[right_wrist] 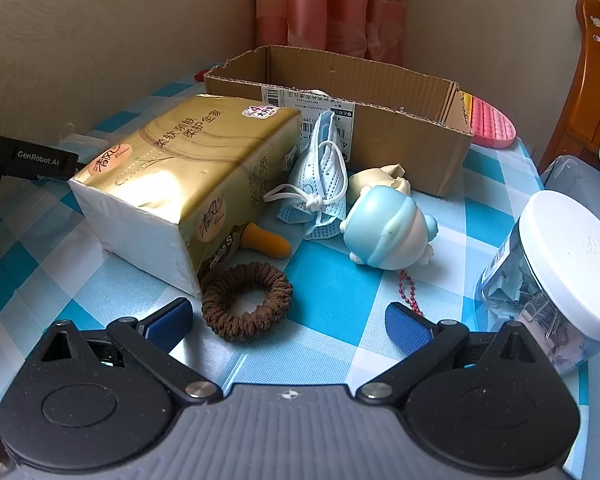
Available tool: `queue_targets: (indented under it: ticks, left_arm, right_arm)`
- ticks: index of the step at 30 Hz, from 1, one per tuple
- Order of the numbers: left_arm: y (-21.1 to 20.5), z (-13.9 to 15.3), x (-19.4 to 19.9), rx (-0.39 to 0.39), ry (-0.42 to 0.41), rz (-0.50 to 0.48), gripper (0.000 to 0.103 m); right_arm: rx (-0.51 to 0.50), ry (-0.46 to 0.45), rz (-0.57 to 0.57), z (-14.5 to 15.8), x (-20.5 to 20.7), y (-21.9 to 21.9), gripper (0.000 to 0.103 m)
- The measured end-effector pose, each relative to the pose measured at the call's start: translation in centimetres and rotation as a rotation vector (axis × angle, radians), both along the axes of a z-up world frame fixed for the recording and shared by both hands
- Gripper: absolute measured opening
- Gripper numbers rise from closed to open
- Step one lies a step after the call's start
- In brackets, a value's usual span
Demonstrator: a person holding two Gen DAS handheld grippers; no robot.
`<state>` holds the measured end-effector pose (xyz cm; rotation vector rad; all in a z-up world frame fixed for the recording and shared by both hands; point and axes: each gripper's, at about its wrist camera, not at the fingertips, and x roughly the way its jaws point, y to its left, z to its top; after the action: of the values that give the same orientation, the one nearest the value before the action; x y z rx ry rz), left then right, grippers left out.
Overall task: Organize soft objects
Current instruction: 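Move the left tool to the blue face mask while the right tool approaches the brown scrunchie, then close the left gripper on the face mask while the right gripper closes on the scrunchie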
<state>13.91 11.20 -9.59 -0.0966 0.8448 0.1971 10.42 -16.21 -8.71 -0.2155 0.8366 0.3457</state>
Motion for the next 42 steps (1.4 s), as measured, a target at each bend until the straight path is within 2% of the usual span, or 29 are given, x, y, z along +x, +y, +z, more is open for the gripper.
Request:
queue_targets:
  ticks: [14, 16, 18, 20, 22, 25, 29, 33, 38, 42]
  left_arm:
    - [-0.3, -0.6, 1.0, -0.002, -0.074, -0.018, 0.098]
    - [-0.3, -0.5, 0.9, -0.019, -0.079, -0.033, 0.096]
    - [-0.4, -0.4, 0.8, -0.035, -0.081, -0.046, 0.086]
    - [-0.6, -0.3, 0.7, -0.029, -0.084, -0.055, 0.081]
    - [-0.7, -0.2, 0.6, -0.012, -0.090, -0.055, 0.080]
    - [-0.5, 0.0, 0.2, -0.030, -0.090, -0.055, 0.079]
    - [-0.7, 0.1, -0.6, -0.038, -0.076, -0.070, 0.079]
    - [-1.4, 0.2, -1.7, -0.033, -0.061, -0.097, 0.079]
    - [-1.7, 0.3, -2.6, -0.049, -0.052, -0.110, 0.079]
    - [-1.7, 0.4, -2.9, -0.065, -0.052, -0.108, 0.079]
  right_arm:
    - [0.006, -0.015, 0.002, 0.0, -0.2, -0.1, 0.103]
    - [0.008, -0.020, 0.001, -0.1, -0.3, -0.1, 0.103]
    - [0.009, -0.024, -0.003, -0.1, -0.4, -0.1, 0.103]
    - [0.010, -0.027, -0.007, -0.1, -0.5, -0.1, 0.103]
    - [0.010, -0.030, -0.011, -0.1, -0.6, -0.1, 0.103]
    - [0.007, -0.026, -0.010, -0.1, -0.7, -0.1, 0.103]
    - [0.006, -0.016, 0.015, 0.0, -0.7, 0.1, 0.103]
    - [0.007, -0.005, 0.101, 0.0, -0.5, 0.8, 0.103]
    - [0.000, 0.003, 0.221, 0.3, 0.2, 1.5, 0.093]
    - [-0.013, 0.013, 0.261, 0.7, 0.8, 1.9, 0.080]
